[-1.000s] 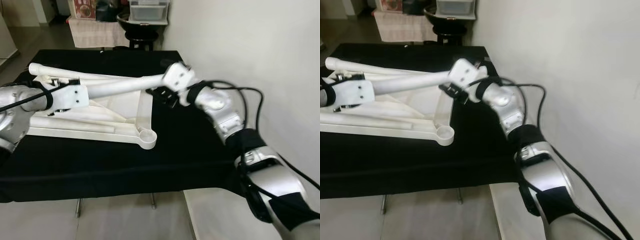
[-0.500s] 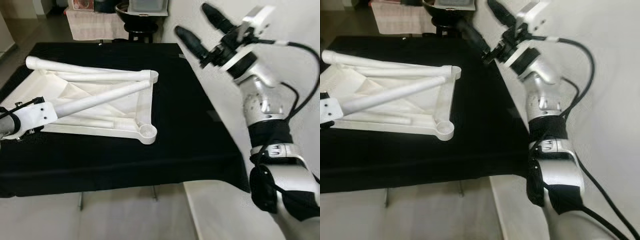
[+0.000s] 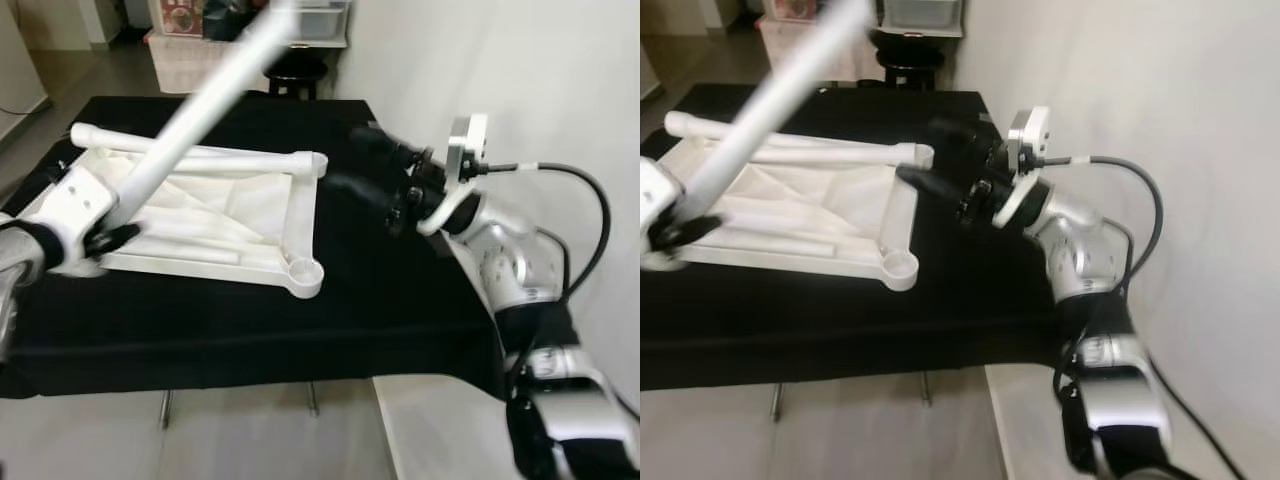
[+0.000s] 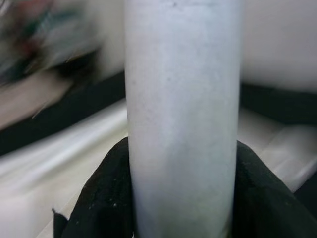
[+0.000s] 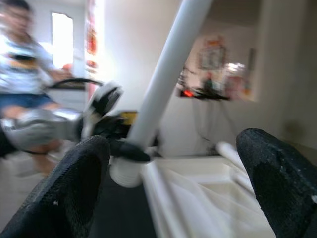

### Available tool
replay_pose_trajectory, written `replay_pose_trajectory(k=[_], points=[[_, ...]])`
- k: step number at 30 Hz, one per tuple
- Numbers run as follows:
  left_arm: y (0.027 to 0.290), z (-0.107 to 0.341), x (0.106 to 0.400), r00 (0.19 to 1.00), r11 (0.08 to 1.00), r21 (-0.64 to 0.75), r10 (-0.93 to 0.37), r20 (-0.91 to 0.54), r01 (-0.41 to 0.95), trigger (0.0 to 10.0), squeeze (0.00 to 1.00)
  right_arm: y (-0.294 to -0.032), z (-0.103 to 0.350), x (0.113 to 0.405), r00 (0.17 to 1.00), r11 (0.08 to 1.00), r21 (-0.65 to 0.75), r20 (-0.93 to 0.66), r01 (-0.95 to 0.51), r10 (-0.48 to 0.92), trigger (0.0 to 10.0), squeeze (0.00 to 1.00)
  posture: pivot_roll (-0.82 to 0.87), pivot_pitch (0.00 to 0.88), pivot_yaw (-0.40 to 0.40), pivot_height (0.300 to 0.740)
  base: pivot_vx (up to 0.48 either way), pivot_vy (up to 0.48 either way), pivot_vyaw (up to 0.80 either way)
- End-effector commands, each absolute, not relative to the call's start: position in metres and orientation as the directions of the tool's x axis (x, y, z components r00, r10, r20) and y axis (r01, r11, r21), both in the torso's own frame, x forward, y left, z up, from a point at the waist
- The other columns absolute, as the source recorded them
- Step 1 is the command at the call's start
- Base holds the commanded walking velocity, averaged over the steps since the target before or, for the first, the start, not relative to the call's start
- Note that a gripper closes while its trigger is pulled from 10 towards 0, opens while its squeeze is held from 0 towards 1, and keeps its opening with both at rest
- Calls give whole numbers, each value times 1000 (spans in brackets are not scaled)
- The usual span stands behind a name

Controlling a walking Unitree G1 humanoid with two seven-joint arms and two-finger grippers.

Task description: Building children table

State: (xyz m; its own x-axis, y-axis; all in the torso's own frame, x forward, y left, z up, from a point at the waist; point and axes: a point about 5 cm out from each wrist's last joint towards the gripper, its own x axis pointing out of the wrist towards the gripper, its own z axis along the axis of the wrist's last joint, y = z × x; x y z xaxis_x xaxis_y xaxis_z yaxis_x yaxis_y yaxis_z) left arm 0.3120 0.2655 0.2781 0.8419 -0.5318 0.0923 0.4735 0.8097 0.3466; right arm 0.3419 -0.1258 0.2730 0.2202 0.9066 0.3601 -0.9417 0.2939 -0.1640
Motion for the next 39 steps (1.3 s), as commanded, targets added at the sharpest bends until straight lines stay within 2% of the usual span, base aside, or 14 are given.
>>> replay_pose_trajectory(k=[1,2,4,5,6,7,11,14,17,19,21,29,36,39], points=[[253,295,295,687,730,205,-683,249,652,0,0,-121,273,335,166,234,-136,384,-963,908,10000,776,-94,34,-80,740,0,0,0],[243,297,281,557,616,142,-772,306,775,0,0,-115,273,332,144,209,-123,398,-970,906,10000,545,-96,32,-80,740,0,0,0],[243,297,281,557,616,142,-772,306,775,0,0,-115,273,332,144,209,-123,398,-970,906,10000,545,-96,32,-80,740,0,0,0],[231,292,259,334,380,71,-874,352,922,0,0,-103,275,328,115,178,-112,425,-978,898,10000,0,-96,32,-80,740,0,0,0],[231,292,259,334,380,71,-874,352,922,0,0,-103,275,328,115,178,-112,425,-978,898,10000,0,-96,32,-80,740,0,0,0],[225,286,248,235,268,54,-911,339,962,0,0,-98,277,325,93,155,-107,441,-982,893,10000,0,-97,32,-80,740,0,0,0],[216,273,237,131,146,28,-947,295,989,0,0,-90,286,321,48,115,-114,473,-987,880,10000,0,-103,30,-79,740,0,0,0],[213,265,234,113,118,4,-960,258,993,0,0,-88,292,317,18,90,-127,482,-988,876,10000,0,-103,28,-80,740,0,0,0],[207,254,232,104,96,-51,-976,192,994,0,0,-85,300,305,-87,-10,-175,438,-985,895,10000,0,-107,27,-84,740,0,0,0],[203,251,228,83,74,-73,-988,127,995,0,0,-86,303,290,-209,-145,-203,340,-968,917,10000,0,-109,24,-89,740,0,0,0],[202,252,227,93,88,-63,-991,98,994,0,0,-88,302,286,-233,-182,-194,288,-964,929,10000,0,-113,23,-93,740,0,0,0],[205,262,230,140,140,7,-989,46,990,0,0,-99,296,286,-219,-191,-158,185,-969,958,10000,0,-118,22,-96,740,0,0,0],[196,255,230,126,125,38,-991,-38,991,0,0,-80,301,278,-216,-203,-79,216,-976,952,10000,0,-123,24,-96,740,0,0,0],[193,244,238,173,166,67,-978,-118,984,0,0,-68,301,274,-206,-200,-49,220,-979,953,10000,0,-128,24,-95,740,0,0,0]])
